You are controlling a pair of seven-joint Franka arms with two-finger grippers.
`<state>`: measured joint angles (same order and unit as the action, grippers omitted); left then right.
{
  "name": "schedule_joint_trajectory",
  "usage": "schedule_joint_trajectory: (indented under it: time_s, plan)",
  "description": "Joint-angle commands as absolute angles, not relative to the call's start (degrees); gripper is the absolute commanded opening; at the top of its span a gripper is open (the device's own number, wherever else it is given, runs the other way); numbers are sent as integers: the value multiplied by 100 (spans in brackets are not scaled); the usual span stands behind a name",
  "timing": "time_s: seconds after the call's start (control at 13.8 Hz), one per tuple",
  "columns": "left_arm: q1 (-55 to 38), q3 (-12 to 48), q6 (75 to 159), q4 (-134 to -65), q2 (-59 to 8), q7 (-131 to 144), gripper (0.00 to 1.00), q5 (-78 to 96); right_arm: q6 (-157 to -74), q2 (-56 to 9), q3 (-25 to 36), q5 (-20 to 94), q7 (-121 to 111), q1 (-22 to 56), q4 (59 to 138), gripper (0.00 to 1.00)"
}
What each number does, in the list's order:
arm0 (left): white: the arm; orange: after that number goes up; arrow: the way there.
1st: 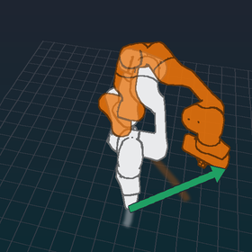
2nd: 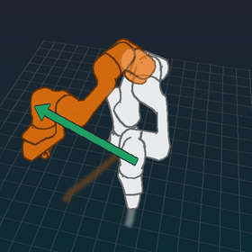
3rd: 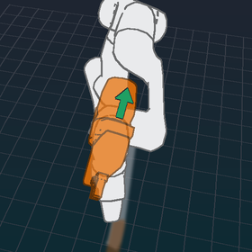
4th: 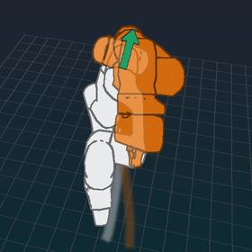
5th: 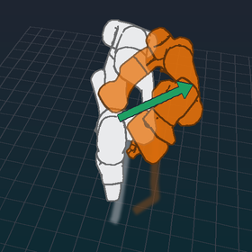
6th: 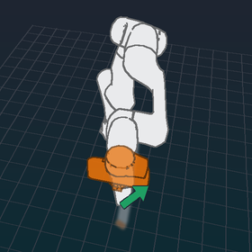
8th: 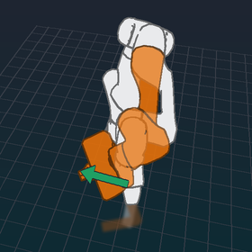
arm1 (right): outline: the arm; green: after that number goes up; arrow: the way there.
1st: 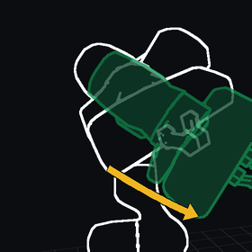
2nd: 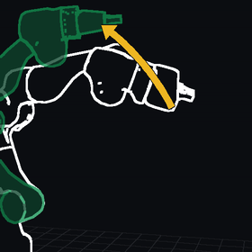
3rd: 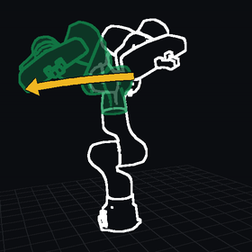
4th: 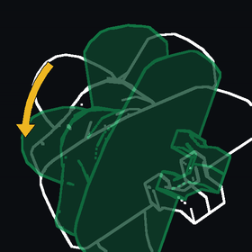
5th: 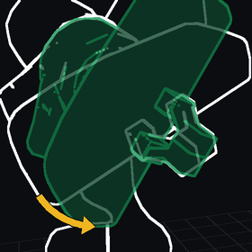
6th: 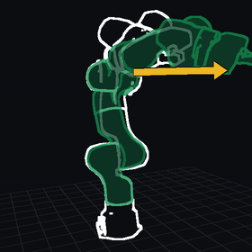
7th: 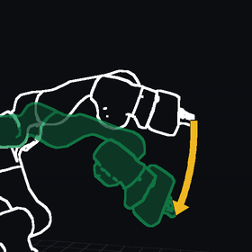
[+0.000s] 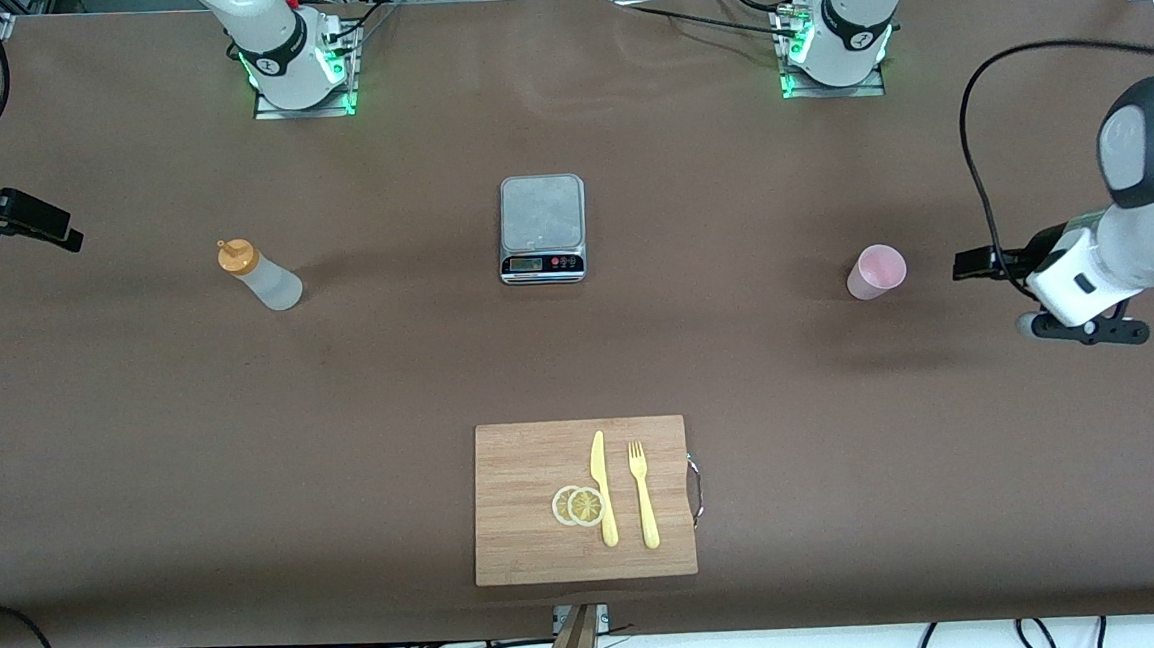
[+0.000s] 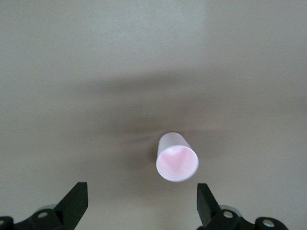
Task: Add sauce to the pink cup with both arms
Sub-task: 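Reach the left gripper to the pink cup and close around it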
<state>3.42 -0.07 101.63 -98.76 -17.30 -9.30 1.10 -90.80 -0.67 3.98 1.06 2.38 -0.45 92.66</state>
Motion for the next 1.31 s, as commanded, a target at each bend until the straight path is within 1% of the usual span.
schedule_joint_trajectory:
  time_s: [0.0, 0.29, 0.51, 0.65, 0.95, 1.24]
  plan:
    - [413, -9, 10800, -10685, -1521, -1107, 99, 123, -9035, -35, 396, 167, 272, -35, 9272, 100]
    - [352, -96, 11468, -11591, -1310, -1099, 99, 167, -9035, -35, 396, 176, 272, -35, 9272, 100]
    - [334, -105, 11837, -12066, -1152, -1099, 99, 184, -9035, -35, 396, 176, 255, -35, 9272, 100]
    - [316, -105, 12276, -12417, -1072, -1099, 99, 185, -9035, -35, 396, 176, 194, -35, 9272, 100]
    - [299, -167, 12980, -12954, -1055, -1081, 98, 202, -9035, -35, 396, 176, 176, -35, 9272, 100]
    - [167, -167, 13262, -13122, -1072, -915, 97, 211, -9035, -35, 396, 176, 176, -35, 9272, 100]
